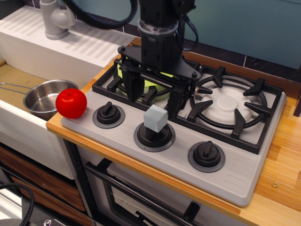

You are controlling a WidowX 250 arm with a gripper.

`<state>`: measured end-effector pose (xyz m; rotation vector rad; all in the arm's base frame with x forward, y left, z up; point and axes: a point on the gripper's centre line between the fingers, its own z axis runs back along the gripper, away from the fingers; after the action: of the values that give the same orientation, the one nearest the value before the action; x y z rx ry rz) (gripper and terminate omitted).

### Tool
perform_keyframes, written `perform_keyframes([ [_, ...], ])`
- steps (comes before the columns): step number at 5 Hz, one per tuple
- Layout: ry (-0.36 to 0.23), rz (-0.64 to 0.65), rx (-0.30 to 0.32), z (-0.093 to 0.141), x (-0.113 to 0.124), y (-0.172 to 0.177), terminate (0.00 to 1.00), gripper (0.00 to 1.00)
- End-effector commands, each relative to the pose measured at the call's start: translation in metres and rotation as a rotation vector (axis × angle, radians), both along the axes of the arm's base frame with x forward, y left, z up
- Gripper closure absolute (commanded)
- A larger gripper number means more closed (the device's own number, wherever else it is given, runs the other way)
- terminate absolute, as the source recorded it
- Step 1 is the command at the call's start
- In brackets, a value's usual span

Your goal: Put cube on plate and smalltomato in pot or pan in sink

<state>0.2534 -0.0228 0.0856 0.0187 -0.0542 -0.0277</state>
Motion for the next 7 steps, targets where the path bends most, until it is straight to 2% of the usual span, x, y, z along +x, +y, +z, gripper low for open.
perform_keyframes([
  [1, -0.1, -0.028, -0.013, -0.019, 0.01, 0.0, 0.0, 0.0],
  [4, -0.148, -0.045, 0.011, -0.029, 0.005, 0.009, 0.0, 0.0],
  [5, -0.157, -0.058, 0.015, -0.032, 0.005, 0.009, 0.0, 1.0],
  [7, -0.164, -0.064, 0.015, -0.032, 0.005, 0.011, 0.0, 1.0],
])
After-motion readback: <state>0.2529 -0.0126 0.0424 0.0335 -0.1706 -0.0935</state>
